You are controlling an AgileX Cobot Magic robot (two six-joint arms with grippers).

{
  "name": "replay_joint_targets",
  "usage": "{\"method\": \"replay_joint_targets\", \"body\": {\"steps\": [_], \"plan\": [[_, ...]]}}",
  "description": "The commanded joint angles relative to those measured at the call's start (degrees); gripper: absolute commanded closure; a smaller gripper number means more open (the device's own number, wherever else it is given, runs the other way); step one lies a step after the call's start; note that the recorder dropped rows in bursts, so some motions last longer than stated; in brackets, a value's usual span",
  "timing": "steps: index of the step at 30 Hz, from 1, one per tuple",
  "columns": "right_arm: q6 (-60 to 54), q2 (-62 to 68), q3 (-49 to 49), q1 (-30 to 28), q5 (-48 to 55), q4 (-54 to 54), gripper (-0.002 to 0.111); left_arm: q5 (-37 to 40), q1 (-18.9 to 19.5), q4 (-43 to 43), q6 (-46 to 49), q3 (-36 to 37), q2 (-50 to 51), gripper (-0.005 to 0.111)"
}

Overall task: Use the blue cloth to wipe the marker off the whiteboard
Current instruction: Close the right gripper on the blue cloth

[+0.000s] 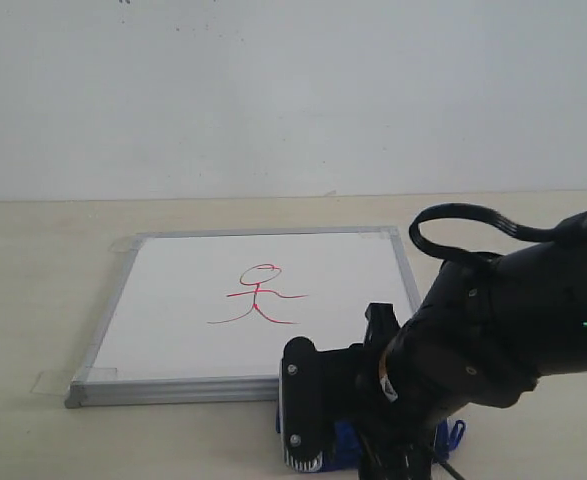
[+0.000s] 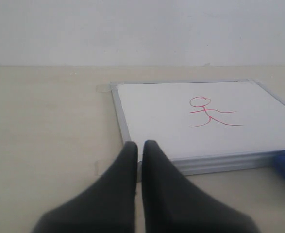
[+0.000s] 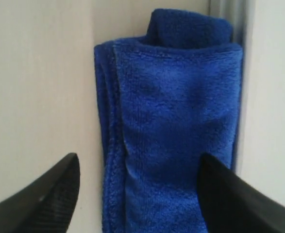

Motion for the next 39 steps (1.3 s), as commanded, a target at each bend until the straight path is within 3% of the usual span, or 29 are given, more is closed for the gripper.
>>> {"method": "replay_joint_targets", "body": {"steps": [1,32,35,39], "plan": [[0.9,1.9,-0.2,0.0,-2.3,-0.5,0.043,-0.2,0.1,0.0,0.3,0.2,-0.2,0.103],[3.1,5.7,-0.2,-2.2,-6.9,-6.3,0.044,-0.2,0.1,0.0,0.3,0.2,-0.2,0.103],[5.9,5.7,-0.2,-2.2,-6.9,-6.3,0.057,-0.2,0.1,0.0,0.3,0.2,-0.2,0.103],[6.8,5.7,-0.2,-2.2,-6.9,-6.3,0.096,-0.2,0.1,0.0,0.3,0.2,-0.2,0.103]]}}
